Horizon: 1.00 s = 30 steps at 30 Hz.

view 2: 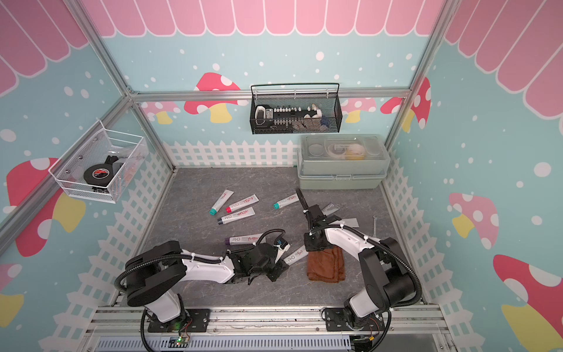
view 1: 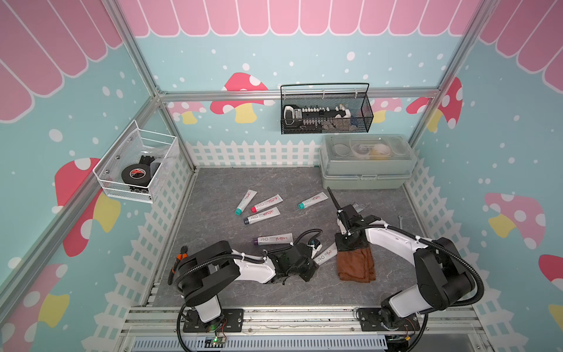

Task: Wipe the surface of the toothpaste tube
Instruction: Wipe the dirt from the toothpaste tube.

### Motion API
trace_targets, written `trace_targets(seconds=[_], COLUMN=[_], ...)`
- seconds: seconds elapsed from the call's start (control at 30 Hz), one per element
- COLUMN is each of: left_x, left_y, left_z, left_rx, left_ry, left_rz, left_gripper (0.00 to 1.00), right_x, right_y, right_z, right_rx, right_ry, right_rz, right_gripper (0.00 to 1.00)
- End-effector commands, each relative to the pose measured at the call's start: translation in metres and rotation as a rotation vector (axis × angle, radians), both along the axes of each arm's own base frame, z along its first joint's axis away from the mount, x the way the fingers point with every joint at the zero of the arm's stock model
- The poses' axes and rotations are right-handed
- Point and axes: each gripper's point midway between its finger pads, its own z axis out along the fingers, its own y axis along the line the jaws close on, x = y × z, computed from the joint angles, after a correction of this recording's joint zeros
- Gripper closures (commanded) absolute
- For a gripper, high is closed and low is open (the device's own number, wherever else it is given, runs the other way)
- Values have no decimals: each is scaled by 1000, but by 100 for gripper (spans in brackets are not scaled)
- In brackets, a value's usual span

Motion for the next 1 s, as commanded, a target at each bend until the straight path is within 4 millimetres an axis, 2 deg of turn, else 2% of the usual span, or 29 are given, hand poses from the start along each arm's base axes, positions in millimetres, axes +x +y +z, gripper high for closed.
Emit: trace_targets(seconds=[0.0,0.13,0.23,0.37,0.43,0.5,0.63,0.8,0.87,0.97], left_x=[-1,-1,-1,0,0,0,1,1,2,2], left_y=[10,8,5,1,1,2,4,6,7,8], left_z=[-9,-10,-10,-9,-9,-9,-9,-8,-8,-8], left_rx=[32,34,32,31,32,32,31,27,26,24], left_ry=[11,13,14,15,16,15,11,12,12,11], left_rz=[27,21,16,9,9,11,20,26,29,31], left_gripper=[69,69,69,68,68,68,68,68,68,68], right_x=[-15,-15,-20,-30,-32,-33,-32,-23,-20,-15], right_y=[-10,33,55,76,79,70,32,-22,-31,-31], right_z=[-12,13,27,28,23,11,-10,-9,-4,-2], right_rx=[-23,232,355,454,453,385,146,-154,-197,-184], right_ry=[51,9,16,57,69,89,104,48,17,3], right_rz=[-10,52,93,126,133,120,78,14,-10,-22], right_gripper=[94,94,94,93,93,93,94,95,95,95])
